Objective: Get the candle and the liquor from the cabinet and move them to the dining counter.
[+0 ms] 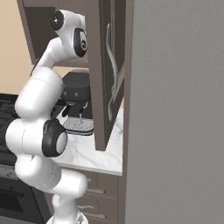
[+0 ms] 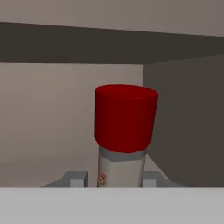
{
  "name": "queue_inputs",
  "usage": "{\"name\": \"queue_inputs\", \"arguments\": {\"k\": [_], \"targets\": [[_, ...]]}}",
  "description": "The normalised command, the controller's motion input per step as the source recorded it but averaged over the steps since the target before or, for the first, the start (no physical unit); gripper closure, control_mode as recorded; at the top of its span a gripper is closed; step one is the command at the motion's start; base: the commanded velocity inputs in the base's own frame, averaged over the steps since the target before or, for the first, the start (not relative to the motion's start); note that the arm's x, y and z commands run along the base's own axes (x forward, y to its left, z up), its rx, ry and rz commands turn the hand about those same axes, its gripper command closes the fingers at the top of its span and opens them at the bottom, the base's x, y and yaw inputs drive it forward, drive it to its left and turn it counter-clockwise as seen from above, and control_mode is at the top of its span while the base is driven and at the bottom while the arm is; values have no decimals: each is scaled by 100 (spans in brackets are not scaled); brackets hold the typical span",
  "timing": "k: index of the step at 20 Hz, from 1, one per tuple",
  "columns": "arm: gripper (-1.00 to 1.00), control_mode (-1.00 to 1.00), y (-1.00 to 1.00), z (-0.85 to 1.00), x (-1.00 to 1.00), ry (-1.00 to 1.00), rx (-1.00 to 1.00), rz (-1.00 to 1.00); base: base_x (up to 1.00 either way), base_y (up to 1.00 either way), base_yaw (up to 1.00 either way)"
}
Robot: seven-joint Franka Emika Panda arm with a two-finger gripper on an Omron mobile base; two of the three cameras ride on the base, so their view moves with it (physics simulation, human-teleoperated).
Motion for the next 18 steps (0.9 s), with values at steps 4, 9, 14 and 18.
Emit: {"name": "queue_inputs", "arguments": {"k": [4, 9, 14, 18], "targets": [[100, -100, 16, -8, -90, -16, 0, 0, 0, 0, 0], [100, -100, 14, 0, -97, -9, 1, 0, 0, 0, 0], [100, -100, 14, 0, -95, -3, 1, 0, 0, 0, 0], [100, -100, 17, 0, -88, 0, 0, 0, 0, 0, 0]]}}
